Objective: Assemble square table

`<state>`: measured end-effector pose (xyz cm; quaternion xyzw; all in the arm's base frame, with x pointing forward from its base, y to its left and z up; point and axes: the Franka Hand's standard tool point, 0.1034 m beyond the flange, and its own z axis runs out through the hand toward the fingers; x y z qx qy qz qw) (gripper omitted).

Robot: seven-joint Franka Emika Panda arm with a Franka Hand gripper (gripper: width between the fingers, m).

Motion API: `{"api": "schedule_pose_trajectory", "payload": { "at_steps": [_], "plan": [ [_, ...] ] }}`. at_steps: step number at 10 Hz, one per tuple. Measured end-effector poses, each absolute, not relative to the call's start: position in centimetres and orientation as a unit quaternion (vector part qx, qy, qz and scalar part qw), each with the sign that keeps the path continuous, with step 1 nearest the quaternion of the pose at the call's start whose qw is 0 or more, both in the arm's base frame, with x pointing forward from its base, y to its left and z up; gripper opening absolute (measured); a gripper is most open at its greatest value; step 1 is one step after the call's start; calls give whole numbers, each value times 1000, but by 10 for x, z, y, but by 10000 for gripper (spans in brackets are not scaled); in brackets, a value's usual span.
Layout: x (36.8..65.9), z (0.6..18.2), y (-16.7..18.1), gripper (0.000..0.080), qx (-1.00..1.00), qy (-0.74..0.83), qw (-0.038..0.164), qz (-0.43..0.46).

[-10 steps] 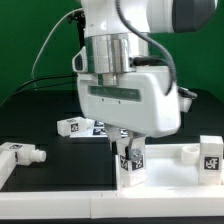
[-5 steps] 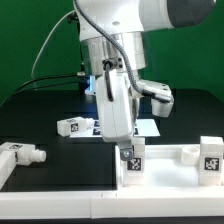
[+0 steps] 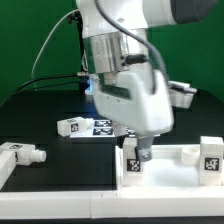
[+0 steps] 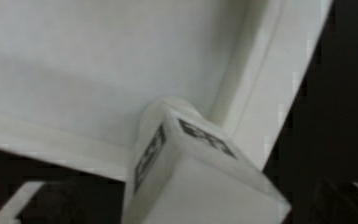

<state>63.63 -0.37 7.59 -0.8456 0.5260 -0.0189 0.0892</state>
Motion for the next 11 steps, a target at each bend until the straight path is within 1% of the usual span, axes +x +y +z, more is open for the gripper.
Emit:
{"api": "schedule_pose_trajectory", "payload": {
  "at_steps": [3, 4, 5, 6, 7, 8, 9, 10, 11],
  "plan": [
    [635, 75, -5, 649, -889, 449, 85, -26],
    [635, 75, -5, 649, -912, 400, 79, -32],
    [637, 75, 0, 649, -954, 291, 47, -47],
    [638, 75, 5, 649, -984, 167, 31, -51],
    [637, 74, 8, 649, -993, 102, 28, -50],
    [637, 74, 8, 649, -987, 146, 33, -49],
    [637, 73, 7, 505, -988, 145, 33, -49],
    [637, 73, 7, 505, -985, 163, 35, -49],
    [636, 73, 4, 367, -977, 205, 35, -47]
  ]
}}
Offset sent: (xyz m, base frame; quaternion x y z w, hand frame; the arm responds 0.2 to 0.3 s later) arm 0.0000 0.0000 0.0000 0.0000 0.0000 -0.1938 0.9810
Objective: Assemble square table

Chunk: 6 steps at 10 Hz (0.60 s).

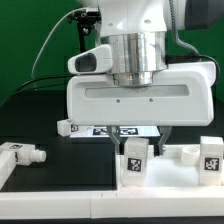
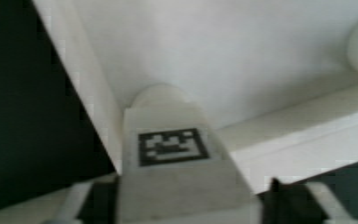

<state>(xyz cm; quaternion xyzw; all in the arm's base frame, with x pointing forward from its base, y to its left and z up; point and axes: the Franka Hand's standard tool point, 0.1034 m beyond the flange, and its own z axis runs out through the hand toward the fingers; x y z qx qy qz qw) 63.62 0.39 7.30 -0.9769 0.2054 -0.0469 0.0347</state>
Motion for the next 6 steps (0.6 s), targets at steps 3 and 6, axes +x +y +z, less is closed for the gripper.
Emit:
{"api": "schedule_pose_trajectory", "payload": {
  "at_steps": [3, 6],
  "plan": [
    [635, 73, -3, 289, -922, 382, 39, -39],
    [632, 72, 5, 288, -803, 593, 51, 1]
  ]
}}
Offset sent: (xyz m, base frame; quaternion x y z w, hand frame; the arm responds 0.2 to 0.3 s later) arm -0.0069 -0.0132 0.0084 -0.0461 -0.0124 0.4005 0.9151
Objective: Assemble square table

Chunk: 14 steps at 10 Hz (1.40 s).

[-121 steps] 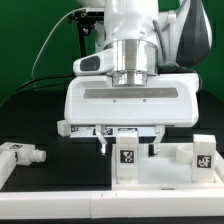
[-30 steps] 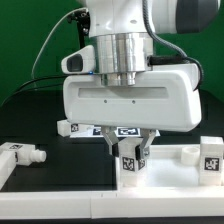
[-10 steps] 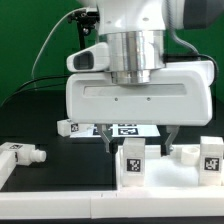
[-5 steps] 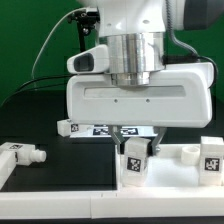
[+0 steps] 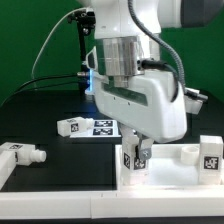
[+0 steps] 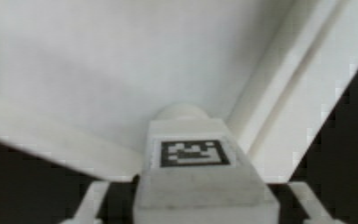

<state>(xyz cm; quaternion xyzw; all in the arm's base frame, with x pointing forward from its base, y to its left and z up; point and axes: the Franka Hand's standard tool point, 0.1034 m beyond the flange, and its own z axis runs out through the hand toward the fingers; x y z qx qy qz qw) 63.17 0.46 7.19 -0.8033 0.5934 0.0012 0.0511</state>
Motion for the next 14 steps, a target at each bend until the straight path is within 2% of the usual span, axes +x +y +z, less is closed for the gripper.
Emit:
{"api": "schedule_pose_trajectory", "payload": {
  "at_steps": [2, 8, 9, 10, 11, 12, 14],
  "plan": [
    [637, 74, 5, 287, -705, 706, 69, 8],
    [636, 72, 1, 287, -589, 805, 68, 16],
    [635, 72, 1, 439, -591, 804, 68, 17],
    [635, 72, 2, 439, -593, 803, 68, 17],
    [636, 72, 2, 600, -593, 802, 68, 17],
    [637, 81, 5, 600, -610, 789, 71, 17],
    [629, 118, 24, 647, -630, 771, 88, 18]
  ]
}}
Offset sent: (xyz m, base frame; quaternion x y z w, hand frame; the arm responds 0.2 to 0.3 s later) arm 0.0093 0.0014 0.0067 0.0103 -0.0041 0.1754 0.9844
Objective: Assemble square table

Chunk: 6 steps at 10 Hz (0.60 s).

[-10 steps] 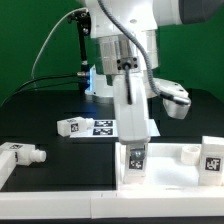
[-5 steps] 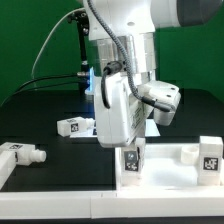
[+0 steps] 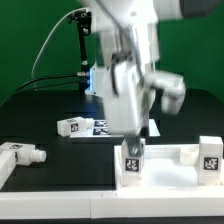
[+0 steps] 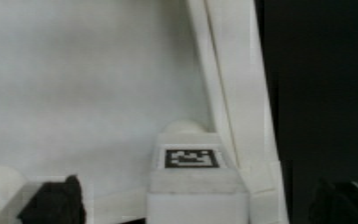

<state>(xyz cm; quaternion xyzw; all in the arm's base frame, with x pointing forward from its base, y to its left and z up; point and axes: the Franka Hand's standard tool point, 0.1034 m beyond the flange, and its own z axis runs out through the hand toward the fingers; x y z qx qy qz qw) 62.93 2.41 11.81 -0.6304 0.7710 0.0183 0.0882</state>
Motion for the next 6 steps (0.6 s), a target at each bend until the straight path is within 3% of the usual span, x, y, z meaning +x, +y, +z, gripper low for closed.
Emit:
{"api": "schedule_pose_trajectory", "payload": {
  "at_steps": [1, 6],
  "plan": [
    [627, 126, 31, 647, -634, 767, 91, 25],
    [626, 120, 31, 649, -637, 765, 88, 25]
  ]
}}
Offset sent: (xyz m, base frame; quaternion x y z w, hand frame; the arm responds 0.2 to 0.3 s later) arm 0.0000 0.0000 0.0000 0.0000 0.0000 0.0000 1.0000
